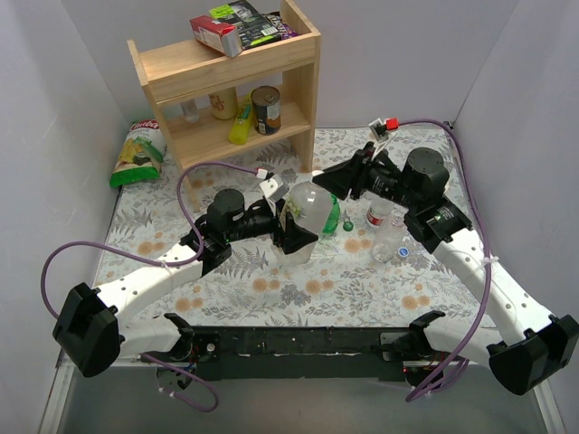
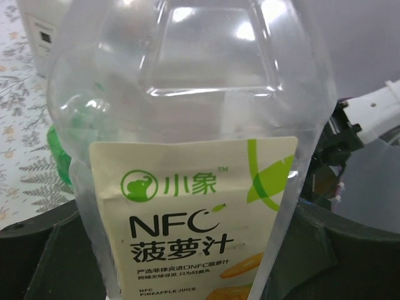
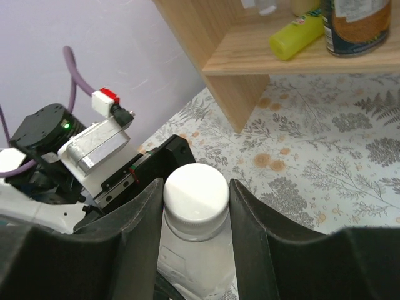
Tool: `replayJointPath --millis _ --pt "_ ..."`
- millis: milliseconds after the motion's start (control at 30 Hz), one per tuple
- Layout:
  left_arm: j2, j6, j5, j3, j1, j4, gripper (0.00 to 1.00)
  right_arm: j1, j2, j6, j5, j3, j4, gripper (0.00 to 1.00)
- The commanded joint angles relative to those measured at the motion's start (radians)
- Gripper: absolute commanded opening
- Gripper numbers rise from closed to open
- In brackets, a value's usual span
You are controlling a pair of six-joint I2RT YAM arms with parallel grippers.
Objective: Unscrew the bottle caps
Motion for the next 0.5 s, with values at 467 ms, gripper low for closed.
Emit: replayJointPath --millis 467 --pt "-0.027 -0.048 0.46 0.006 -0.024 0.25 0.3 -0.008 -0.045 -0.193 -0.351 -0.05 0.097 0.01"
